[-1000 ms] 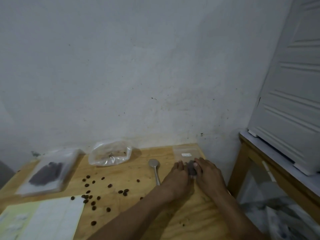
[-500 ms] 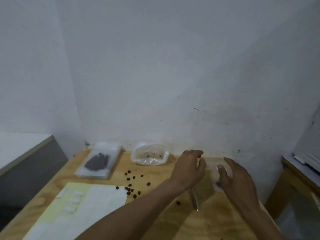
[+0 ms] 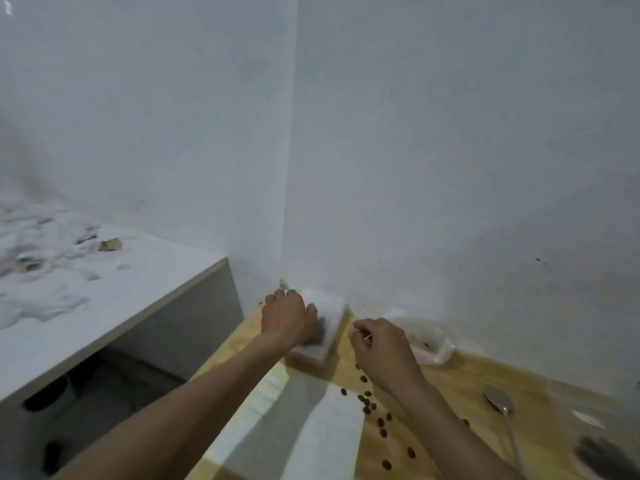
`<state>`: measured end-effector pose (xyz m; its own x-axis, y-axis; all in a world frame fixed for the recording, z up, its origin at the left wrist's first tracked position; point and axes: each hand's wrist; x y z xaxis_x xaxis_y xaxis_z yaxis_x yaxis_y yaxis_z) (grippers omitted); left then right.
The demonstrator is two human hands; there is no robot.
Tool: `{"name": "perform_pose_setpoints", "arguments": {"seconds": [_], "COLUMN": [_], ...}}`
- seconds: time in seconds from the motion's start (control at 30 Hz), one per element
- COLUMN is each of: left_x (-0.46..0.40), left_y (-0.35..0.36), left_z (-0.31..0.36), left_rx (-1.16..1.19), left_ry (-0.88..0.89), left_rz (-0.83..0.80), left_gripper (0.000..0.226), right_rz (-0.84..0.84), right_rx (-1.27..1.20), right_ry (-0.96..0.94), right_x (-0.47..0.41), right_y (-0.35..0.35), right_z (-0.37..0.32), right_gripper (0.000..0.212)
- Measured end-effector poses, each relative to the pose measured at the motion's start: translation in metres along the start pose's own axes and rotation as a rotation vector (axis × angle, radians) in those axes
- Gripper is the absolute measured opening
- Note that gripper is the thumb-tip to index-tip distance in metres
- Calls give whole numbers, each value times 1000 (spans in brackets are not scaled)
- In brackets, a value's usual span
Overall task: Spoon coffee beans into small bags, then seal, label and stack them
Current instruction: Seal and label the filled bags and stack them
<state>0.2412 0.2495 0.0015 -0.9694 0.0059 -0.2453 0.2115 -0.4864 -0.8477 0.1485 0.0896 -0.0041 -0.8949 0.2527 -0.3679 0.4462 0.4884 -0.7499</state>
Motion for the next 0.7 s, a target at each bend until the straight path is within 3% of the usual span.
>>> {"name": "perform_pose_setpoints", "arguments": {"seconds": [0.1,0.2,0.33,0.43,0.57,0.7], "left_x": [-6,-2,4,8,7,5], "left_y": [7,14,8,-6,-33,-54], "left_z": [-35,-53,-57,-54,-59,-75], "left_rx": [25,164,323,622,964,1110], "left_ry": [-60,-36,-52,-172,-246,-247], "left_rz": [-161,-139,2,13,7,89], "left_gripper": [45,34,41,32,39,19], "right_rz": [-82,-52,105,182,75,15], "right_rx": [-80,-105,-209,-442,-620,-605], "right_ry": [178,310,425,518,472,310], "right_x": [-6,-8,-11,-17,-20,-8], "right_y": [34,53,58,53,50,52], "right_z": [-16,-24,-31,-34,-44,-68], "right_gripper": [34,41,22,9,6,8]}}
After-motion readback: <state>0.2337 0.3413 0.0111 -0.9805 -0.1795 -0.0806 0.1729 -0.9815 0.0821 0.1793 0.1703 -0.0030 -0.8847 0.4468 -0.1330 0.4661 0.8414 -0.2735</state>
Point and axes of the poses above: each hand's wrist, its own x-axis away from the middle knuckle, its own y-axis out of the palm, z = x × y, and after that the axes turned 10 degrees about z, right-handed
